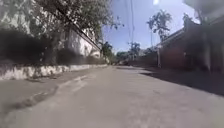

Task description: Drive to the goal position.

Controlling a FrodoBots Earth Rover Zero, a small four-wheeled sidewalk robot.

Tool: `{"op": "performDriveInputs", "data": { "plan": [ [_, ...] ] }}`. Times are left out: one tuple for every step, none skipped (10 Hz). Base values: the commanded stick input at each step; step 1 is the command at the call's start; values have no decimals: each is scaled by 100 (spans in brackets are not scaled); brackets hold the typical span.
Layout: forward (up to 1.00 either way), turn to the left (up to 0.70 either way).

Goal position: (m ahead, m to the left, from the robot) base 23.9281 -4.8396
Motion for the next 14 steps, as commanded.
{"op": "performDriveInputs", "data": {
  "plan": [
    [100,-12],
    [100,-31],
    [100,-39],
    [100,-39],
    [100,-38],
    [100,-31],
    [100,1],
    [100,1],
    [100,1],
    [100,1],
    [100,1],
    [100,1],
    [100,1],
    [100,1]
  ]
}}
